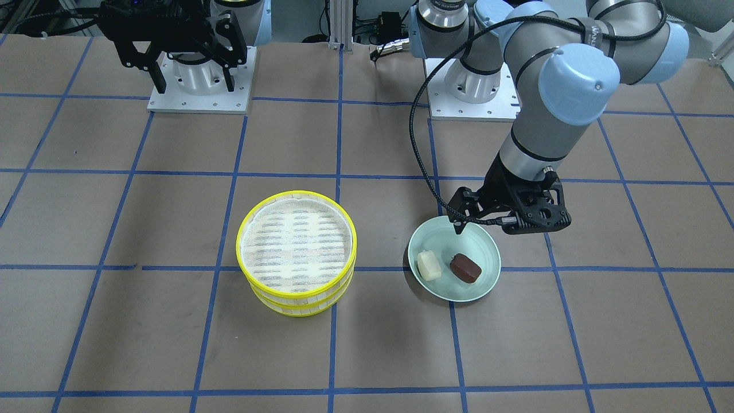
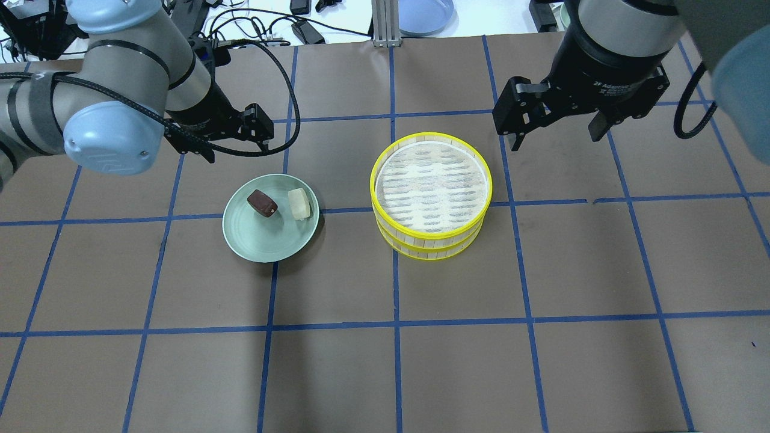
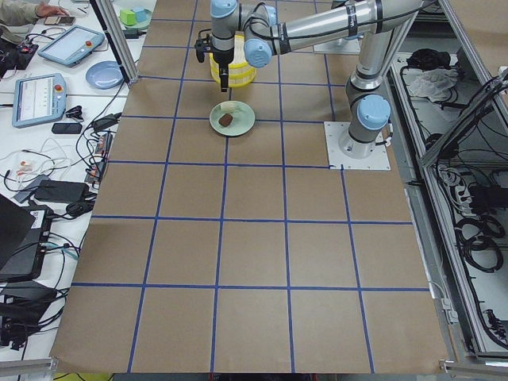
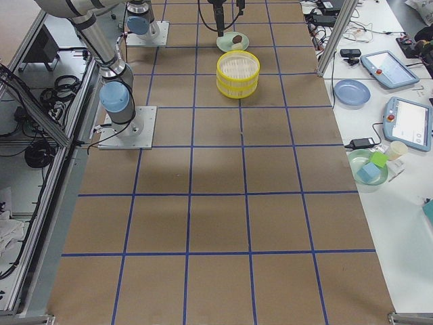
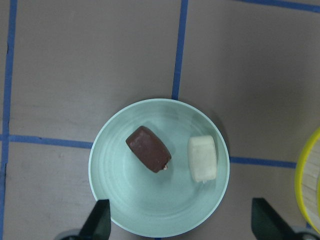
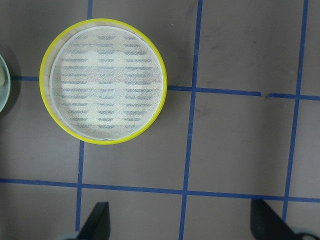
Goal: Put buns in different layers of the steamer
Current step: 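Reach the left gripper down to the white bun on the green plate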
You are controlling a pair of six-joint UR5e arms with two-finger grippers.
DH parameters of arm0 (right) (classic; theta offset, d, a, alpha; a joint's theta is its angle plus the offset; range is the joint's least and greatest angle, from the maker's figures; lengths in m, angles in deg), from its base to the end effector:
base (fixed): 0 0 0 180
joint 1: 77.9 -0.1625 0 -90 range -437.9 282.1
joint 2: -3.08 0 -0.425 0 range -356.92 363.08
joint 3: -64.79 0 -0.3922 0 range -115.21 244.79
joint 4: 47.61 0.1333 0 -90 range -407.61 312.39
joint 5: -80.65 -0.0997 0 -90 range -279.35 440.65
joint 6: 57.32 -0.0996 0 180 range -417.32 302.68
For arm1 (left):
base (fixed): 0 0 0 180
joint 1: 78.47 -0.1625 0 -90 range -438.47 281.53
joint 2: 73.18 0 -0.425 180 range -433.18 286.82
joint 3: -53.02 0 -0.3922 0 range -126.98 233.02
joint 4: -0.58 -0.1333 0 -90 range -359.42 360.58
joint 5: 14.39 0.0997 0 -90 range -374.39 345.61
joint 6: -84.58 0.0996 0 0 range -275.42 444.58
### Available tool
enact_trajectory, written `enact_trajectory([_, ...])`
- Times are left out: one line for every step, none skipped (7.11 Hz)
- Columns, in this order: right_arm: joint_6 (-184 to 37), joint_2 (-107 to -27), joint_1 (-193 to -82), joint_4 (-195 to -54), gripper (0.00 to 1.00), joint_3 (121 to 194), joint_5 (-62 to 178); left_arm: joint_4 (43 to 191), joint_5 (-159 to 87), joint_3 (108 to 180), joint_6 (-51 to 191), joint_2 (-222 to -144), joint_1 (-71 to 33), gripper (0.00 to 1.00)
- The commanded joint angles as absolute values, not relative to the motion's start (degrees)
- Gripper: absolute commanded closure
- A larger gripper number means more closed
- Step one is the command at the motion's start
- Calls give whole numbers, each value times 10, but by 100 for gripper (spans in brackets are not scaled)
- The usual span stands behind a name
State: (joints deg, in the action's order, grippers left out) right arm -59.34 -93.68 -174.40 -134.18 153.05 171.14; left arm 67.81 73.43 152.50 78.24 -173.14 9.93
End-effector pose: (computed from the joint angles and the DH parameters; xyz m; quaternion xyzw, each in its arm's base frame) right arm 0.1821 -0.4281 0.5521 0.0389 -0.9983 0.0444 0.0010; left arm -0.1217 -0.5523 0.3570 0.0686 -0.9970 0.0282 0.0202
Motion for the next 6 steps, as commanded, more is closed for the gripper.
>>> enact_trajectory([-593, -937, -1744, -1342, 0, 1531, 1712, 644, 733, 1534, 755, -1799, 100, 0])
enact_trajectory([-593, -937, -1744, -1342, 0, 1534, 1712, 640, 704, 1536, 687, -1814, 104, 0])
enact_trajectory([-593, -938, -1744, -1342, 0, 1535, 1712, 640, 689, 1538, 655, -1827, 113, 0])
enact_trajectory([-593, -938, -1744, -1342, 0, 1535, 1711, 638, 688, 1540, 652, -1855, 118, 0])
enact_trajectory([-593, -938, -1744, -1342, 0, 1535, 1712, 628, 688, 1540, 650, -1865, 123, 0])
enact_trajectory([-593, -938, -1744, -1342, 0, 1535, 1712, 626, 681, 1541, 607, -1873, 150, 5])
